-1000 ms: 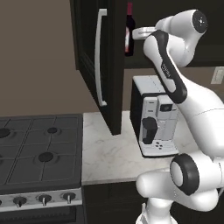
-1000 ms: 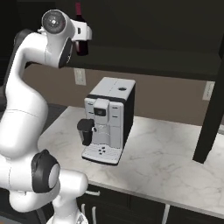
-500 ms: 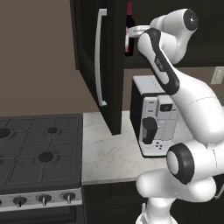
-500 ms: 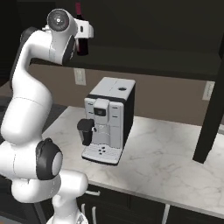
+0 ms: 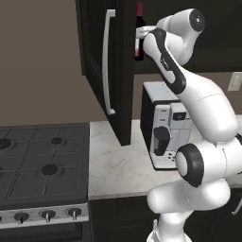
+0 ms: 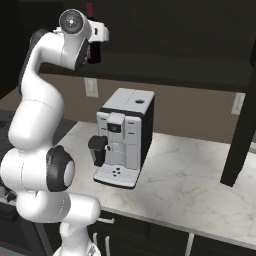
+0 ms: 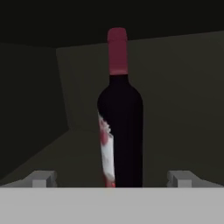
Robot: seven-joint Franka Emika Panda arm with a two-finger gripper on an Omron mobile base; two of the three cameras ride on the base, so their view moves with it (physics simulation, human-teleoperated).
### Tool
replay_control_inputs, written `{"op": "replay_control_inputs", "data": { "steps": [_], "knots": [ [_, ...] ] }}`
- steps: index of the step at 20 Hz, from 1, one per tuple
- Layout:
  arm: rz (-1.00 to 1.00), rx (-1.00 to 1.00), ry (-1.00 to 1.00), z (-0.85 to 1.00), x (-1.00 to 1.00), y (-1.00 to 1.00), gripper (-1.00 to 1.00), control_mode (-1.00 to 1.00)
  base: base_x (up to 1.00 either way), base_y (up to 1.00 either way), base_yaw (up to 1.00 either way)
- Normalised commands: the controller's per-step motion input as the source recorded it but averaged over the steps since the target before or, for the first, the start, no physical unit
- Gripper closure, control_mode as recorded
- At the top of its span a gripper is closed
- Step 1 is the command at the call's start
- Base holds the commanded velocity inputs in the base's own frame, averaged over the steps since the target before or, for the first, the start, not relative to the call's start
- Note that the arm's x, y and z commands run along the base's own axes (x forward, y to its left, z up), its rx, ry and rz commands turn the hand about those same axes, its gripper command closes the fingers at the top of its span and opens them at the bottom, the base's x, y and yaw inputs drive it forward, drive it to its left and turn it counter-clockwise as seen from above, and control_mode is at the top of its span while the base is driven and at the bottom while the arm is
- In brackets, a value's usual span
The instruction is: Open the cabinet directly in front. Then move the wine and the mug to the dining counter with the candle on it.
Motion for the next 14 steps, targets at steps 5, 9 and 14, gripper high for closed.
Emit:
{"op": "replay_control_inputs", "data": {
  "steps": [5,9,14],
  "knots": [
    [0.00,0.00,0.00,0.00,0.30,0.02,-1.00,-1.00,0.00,0.00,0.00],
    [0.00,0.00,0.00,0.00,0.29,0.06,-1.00,-1.00,0.00,0.00,0.00],
    [0.00,0.00,0.00,0.00,0.23,0.09,-1.00,-1.00,0.00,0.00,0.00]
  ]
}}
